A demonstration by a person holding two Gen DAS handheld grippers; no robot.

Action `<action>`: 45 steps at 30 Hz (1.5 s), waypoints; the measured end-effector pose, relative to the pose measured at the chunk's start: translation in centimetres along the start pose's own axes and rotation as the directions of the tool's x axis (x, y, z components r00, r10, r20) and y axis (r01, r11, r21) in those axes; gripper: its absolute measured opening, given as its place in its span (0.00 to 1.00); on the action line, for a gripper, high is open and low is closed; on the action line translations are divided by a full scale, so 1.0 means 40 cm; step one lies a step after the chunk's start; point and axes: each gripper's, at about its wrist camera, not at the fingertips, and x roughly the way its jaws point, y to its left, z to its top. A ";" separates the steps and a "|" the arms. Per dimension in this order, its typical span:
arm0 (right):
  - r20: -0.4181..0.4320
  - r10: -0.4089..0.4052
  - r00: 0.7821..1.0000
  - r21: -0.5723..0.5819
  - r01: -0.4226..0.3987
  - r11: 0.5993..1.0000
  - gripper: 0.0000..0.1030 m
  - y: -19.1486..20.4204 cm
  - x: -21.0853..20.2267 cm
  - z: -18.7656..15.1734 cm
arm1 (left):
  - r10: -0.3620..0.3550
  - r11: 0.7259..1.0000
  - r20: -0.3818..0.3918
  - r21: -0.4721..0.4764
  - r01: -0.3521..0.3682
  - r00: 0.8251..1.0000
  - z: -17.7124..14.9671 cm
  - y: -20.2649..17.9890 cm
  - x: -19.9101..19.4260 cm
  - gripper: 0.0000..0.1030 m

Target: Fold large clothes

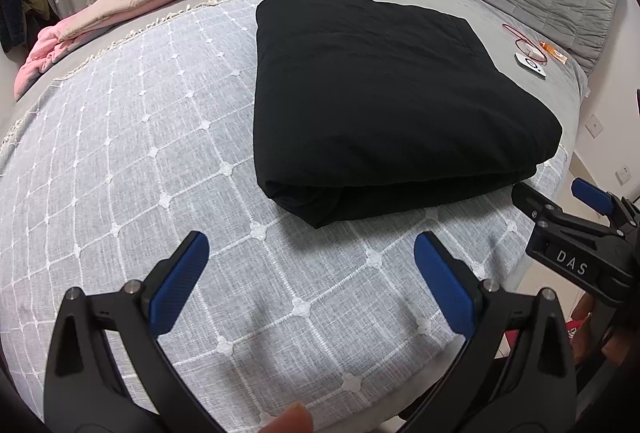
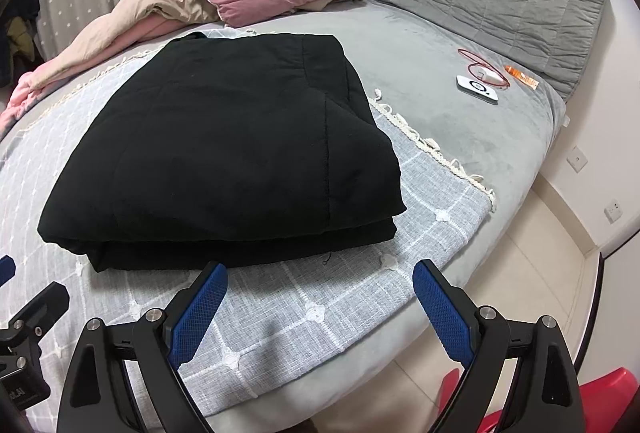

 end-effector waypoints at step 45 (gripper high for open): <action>-0.007 0.015 1.000 -0.004 -0.015 1.000 0.92 0.000 0.008 0.000 | -0.015 1.000 -0.015 -0.002 0.015 1.000 -0.003 0.001 0.004 0.99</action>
